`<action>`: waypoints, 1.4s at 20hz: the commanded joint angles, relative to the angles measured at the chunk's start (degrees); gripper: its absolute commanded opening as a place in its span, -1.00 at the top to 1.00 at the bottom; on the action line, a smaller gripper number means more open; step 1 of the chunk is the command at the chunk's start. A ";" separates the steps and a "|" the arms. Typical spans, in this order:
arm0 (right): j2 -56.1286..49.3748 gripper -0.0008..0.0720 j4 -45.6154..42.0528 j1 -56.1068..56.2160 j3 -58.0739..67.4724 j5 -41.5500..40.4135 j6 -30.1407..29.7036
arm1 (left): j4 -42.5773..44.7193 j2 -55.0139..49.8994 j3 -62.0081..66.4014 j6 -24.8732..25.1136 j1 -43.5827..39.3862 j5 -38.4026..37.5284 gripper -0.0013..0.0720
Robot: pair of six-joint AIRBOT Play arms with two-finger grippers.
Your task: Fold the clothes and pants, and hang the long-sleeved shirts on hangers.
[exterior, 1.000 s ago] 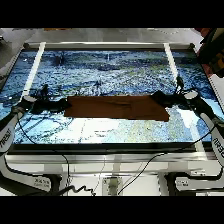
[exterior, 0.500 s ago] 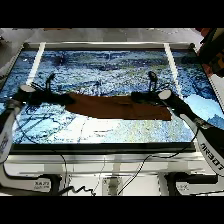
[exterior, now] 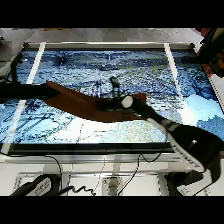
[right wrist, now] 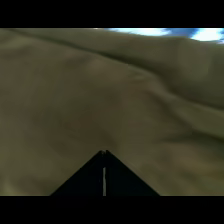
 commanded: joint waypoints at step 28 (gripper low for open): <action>5.57 0.94 -35.32 -47.04 13.20 32.92 5.44 | -6.03 -20.61 -0.42 2.40 -50.80 59.78 -0.96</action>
